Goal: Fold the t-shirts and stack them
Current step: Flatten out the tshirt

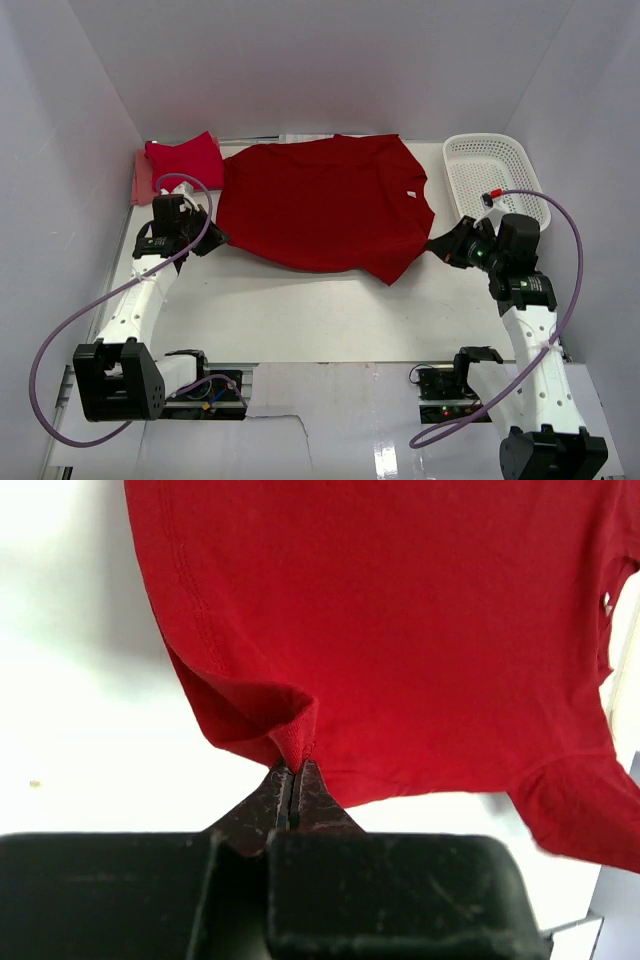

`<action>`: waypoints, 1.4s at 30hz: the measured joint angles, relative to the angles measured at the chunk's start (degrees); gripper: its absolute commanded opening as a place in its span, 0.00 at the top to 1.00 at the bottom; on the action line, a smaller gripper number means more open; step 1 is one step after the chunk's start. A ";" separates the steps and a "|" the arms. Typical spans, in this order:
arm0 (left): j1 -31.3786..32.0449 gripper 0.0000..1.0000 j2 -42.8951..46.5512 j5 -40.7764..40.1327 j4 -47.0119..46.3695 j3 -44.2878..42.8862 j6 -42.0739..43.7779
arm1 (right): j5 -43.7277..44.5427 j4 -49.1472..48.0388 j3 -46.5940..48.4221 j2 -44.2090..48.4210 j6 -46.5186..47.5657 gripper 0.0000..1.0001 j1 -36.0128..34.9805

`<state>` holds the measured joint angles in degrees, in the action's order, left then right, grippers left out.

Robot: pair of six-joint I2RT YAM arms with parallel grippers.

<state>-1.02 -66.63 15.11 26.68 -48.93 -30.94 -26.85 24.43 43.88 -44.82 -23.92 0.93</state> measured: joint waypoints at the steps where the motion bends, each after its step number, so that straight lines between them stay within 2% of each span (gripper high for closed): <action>1: 0.00 1.00 0.68 0.22 1.18 0.00 0.28 | 0.09 1.51 -0.50 1.44 0.02 0.92 0.00; 6: 0.00 1.00 4.35 4.31 4.50 0.79 0.26 | 1.07 10.38 -0.83 7.19 0.46 0.92 -0.09; 12: 3.30 1.00 4.92 5.60 7.85 3.69 0.22 | 1.53 20.79 0.09 8.07 3.08 0.92 -0.11; 19: 3.50 1.00 -10.23 3.15 11.91 2.99 0.68 | 4.04 26.58 -6.60 6.08 5.11 0.92 -0.11; 25: 3.58 1.00 -19.19 -5.49 17.92 -0.46 0.96 | 8.24 29.79 -5.27 6.91 5.05 0.92 -0.28; 37: 1.40 1.00 -16.63 -10.43 20.59 -1.73 0.96 | 16.87 33.57 4.33 2.67 6.29 0.92 -0.37; 42: 1.40 1.00 -16.02 -10.29 21.24 -1.73 0.94 | 17.97 34.69 4.90 2.64 6.54 0.92 -0.59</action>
<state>0.38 -82.65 4.82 47.92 -50.65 -30.00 -8.88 59.11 48.77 -42.17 -17.39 0.34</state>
